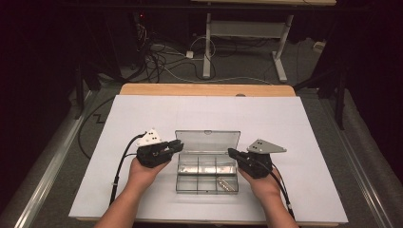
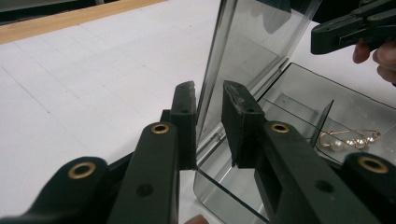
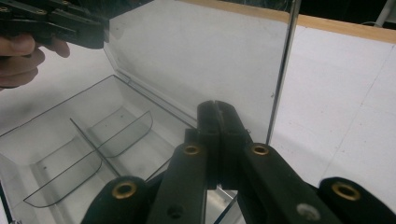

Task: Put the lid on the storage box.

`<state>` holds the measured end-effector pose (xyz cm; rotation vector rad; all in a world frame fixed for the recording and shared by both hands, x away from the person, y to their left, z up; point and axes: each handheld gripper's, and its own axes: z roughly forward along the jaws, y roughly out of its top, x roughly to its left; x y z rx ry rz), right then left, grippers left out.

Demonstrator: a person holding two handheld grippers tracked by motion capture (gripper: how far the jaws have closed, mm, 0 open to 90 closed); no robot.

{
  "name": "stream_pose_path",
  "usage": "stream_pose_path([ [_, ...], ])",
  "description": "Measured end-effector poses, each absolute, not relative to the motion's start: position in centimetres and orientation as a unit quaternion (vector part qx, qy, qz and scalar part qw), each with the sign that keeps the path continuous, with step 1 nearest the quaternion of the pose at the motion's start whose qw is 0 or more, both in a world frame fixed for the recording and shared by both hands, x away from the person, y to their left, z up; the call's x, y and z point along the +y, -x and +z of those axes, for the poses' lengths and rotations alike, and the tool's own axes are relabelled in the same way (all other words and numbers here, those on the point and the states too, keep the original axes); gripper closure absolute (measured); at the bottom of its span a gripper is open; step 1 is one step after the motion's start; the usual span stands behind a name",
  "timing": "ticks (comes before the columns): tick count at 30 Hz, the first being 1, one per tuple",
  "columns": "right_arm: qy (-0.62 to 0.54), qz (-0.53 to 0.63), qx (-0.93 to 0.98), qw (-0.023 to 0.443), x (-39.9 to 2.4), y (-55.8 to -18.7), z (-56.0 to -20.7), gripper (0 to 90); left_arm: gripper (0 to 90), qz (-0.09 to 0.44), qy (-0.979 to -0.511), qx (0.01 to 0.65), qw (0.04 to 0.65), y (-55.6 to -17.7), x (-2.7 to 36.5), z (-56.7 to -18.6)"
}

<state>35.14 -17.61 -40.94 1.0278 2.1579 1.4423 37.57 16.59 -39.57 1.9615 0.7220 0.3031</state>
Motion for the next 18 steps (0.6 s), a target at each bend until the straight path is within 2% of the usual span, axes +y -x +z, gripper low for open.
stream_pose_path([
  [18,-0.36,0.507,0.762,0.182,-17.8,-34.0,-41.0,90.0,66.6,0.13,-0.817,0.289,0.483,-36.0,16.8,-40.2],
])
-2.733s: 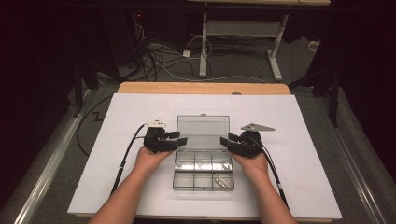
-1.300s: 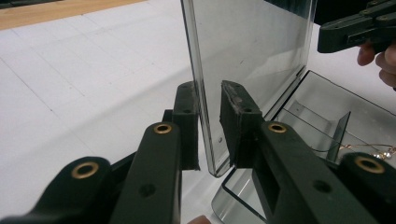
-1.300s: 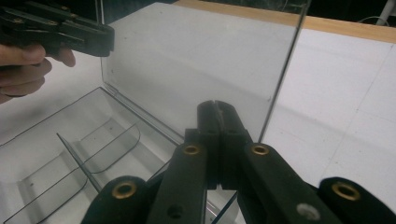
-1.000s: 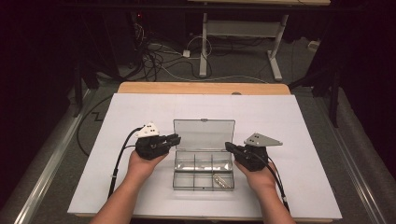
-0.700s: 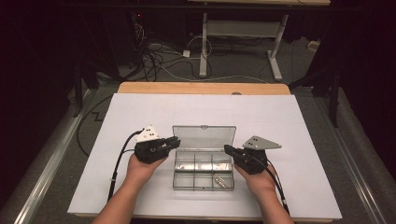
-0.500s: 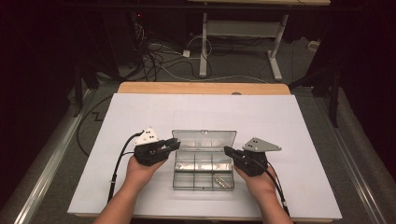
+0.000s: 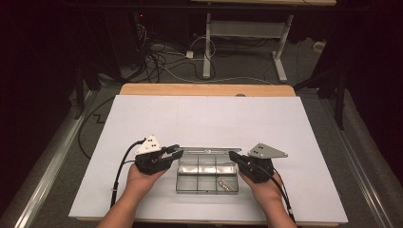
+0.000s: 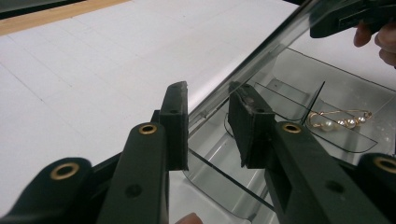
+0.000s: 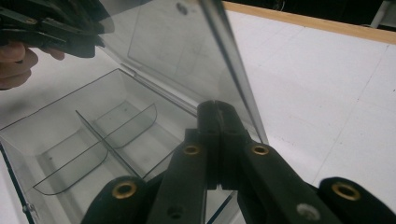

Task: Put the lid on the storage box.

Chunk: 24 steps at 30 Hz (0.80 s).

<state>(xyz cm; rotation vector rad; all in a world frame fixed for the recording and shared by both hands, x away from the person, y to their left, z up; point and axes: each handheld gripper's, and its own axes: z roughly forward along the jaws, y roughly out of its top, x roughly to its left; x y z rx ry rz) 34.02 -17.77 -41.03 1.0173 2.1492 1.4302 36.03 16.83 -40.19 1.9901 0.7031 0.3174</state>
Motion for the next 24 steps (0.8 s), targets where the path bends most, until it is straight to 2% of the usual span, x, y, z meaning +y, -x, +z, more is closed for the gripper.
stream_pose_path([
  [2,-0.361,0.508,0.761,0.182,-17.8,-34.0,-41.1,90.0,66.5,0.131,-0.817,0.29,0.481,-35.9,16.9,-40.2],
  [8,-0.359,0.506,0.762,0.185,-17.8,-33.6,-41.3,90.0,55.8,0.119,-0.81,0.303,0.488,-35.3,17.2,-40.6],
  [16,-0.356,0.504,0.764,0.187,-17.8,-33.0,-41.6,90.0,53.4,0.106,-0.813,0.313,0.479,-33.4,18.6,-41.4],
  [17,-0.356,0.503,0.765,0.188,-17.8,-32.9,-41.6,90.0,57.0,0.1,-0.813,0.312,0.481,-33.1,18.7,-41.3],
  [19,-0.354,0.505,0.764,0.188,-17.8,-32.7,-41.7,90.0,74.3,0.095,-0.816,0.308,0.479,-32.5,18.4,-41.2],
  [20,-0.353,0.504,0.765,0.19,-17.9,-32.6,-41.7,90.0,78.6,0.091,-0.819,0.304,0.478,-32.3,18.1,-41.1],
  [24,-0.352,0.501,0.767,0.192,-17.9,-32.3,-41.9,90.0,81.9,0.088,-0.823,0.295,0.478,-32.0,16.8,-40.8],
])
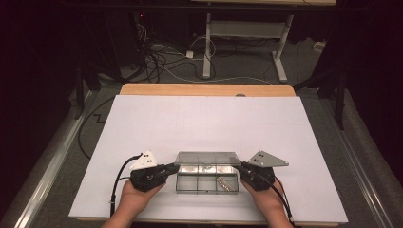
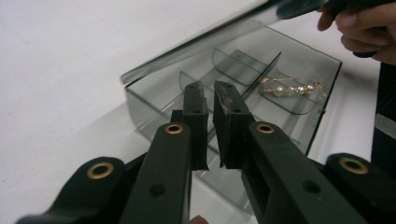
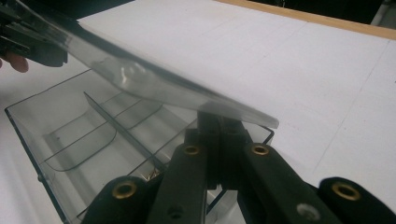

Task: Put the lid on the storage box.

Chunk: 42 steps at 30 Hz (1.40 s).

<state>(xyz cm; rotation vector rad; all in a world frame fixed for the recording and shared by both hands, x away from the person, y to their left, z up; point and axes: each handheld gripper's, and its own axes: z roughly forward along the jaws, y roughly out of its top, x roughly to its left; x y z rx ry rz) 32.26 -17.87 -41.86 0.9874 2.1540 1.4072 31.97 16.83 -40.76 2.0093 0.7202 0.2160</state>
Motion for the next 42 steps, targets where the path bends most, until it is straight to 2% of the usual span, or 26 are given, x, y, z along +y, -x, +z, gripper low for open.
stream_pose_path([
  [15,-0.344,0.496,0.773,0.196,-18.4,-31.0,-42.3,90.0,84.3,0.088,-0.816,0.294,0.49,-31.3,17.1,-40.8],
  [24,-0.359,0.492,0.769,0.195,-20.2,-30.3,-42.8,90.0,84.2,0.093,-0.822,0.283,0.486,-30.8,17.0,-41.2],
  [28,-0.38,0.476,0.769,0.195,-21.5,-30.3,-43.6,85.5,84.2,0.096,-0.822,0.28,0.487,-30.5,17.1,-41.3],
  [31,-0.395,0.457,0.772,0.199,-22.4,-30.2,-44.4,76.9,84.2,0.102,-0.825,0.276,0.482,-30.4,17.2,-41.4],
  [35,-0.416,0.435,0.775,0.192,-23.1,-30.2,-44.9,54.3,84.1,0.094,-0.824,0.278,0.485,-30.3,17.5,-41.6],
  [38,-0.421,0.429,0.776,0.192,-23.5,-30.1,-44.8,35.4,84.1,0.093,-0.827,0.276,0.48,-30.1,17.5,-41.9],
  [42,-0.434,0.415,0.775,0.196,-23.6,-30.0,-45.0,3.6,83.9,0.095,-0.831,0.273,0.476,-29.8,17.5,-42.0],
])
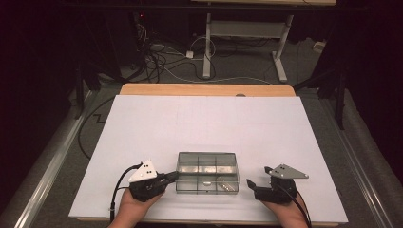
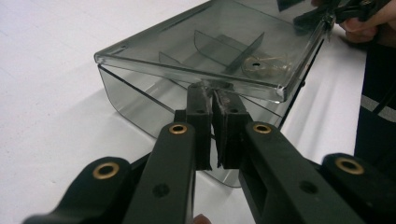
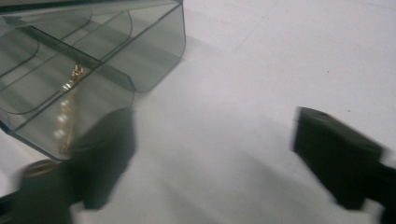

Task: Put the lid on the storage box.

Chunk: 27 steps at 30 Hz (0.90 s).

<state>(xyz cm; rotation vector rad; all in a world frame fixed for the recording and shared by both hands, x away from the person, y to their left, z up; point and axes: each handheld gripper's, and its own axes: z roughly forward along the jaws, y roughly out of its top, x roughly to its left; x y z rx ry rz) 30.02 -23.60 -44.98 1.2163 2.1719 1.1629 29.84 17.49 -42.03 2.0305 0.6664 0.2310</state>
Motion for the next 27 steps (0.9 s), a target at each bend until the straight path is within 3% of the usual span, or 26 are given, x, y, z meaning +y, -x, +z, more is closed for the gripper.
stream_pose_path([
  [1,-0.438,0.412,0.777,0.189,-23.6,-30.1,-45.0,0.1,83.9,0.096,-0.831,0.272,0.476,-29.7,17.5,-42.0],
  [11,-0.444,0.404,0.775,0.197,-23.8,-30.1,-45.2,0.1,83.9,0.088,-0.821,0.295,0.481,-28.9,17.6,-42.7],
  [12,-0.445,0.404,0.775,0.197,-23.8,-30.0,-45.2,0.1,83.8,0.102,-0.838,0.275,0.46,-29.1,18.1,-42.7],
  [19,-0.445,0.41,0.772,0.196,-23.9,-30.0,-45.1,0.1,83.7,0.118,-0.83,0.304,0.453,-29.7,19.7,-43.0],
  [23,-0.445,0.416,0.768,0.197,-23.9,-29.9,-44.9,0.1,83.2,0.153,-0.831,0.316,0.432,-30.3,20.7,-42.9],
  [27,-0.446,0.417,0.768,0.194,-24.0,-30.0,-45.0,0.1,73.0,0.18,-0.83,0.342,0.402,-31.7,21.8,-42.9],
])
